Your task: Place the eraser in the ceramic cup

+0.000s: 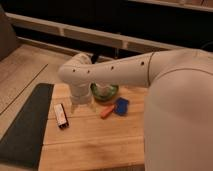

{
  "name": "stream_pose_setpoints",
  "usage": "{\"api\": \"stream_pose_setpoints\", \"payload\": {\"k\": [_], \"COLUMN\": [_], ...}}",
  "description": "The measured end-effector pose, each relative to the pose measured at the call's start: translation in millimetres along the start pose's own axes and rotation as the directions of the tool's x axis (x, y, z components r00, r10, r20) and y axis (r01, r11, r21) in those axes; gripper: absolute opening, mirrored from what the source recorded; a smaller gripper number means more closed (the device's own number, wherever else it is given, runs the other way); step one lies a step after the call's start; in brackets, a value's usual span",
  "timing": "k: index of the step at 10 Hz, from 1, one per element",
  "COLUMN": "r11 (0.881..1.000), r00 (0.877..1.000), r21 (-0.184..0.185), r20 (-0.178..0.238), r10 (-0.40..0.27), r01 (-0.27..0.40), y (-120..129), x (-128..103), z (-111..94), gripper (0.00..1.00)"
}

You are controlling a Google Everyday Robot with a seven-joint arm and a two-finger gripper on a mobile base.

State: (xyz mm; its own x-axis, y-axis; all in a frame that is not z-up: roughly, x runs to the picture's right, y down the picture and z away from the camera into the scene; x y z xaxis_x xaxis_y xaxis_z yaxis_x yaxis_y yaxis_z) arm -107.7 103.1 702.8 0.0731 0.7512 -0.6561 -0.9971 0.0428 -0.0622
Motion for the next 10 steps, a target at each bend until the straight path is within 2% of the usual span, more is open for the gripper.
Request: {"api": "stream_pose_setpoints", "payload": {"k": [3,6,9,10], "r11": [1.000,0.994,0.982,0.977], "r00": [1.000,0.990,0.968,0.962], "r21": [0.001,-0.014,-0.052,-0.061], "r20": [0.005,0.093,0.181,0.198], "r10": [-0.017,-0.107,-0.172,-0.188], "r01": [0.017,0.108,0.184,0.203], "y": [0.5,12.5,28.4,35.2], "x": [-4.4,-33.4,-58.1,-63.0], "z": [3.7,9.9,9.4,10.5], "gripper": [0.65,0.65,0.65,0.65]}}
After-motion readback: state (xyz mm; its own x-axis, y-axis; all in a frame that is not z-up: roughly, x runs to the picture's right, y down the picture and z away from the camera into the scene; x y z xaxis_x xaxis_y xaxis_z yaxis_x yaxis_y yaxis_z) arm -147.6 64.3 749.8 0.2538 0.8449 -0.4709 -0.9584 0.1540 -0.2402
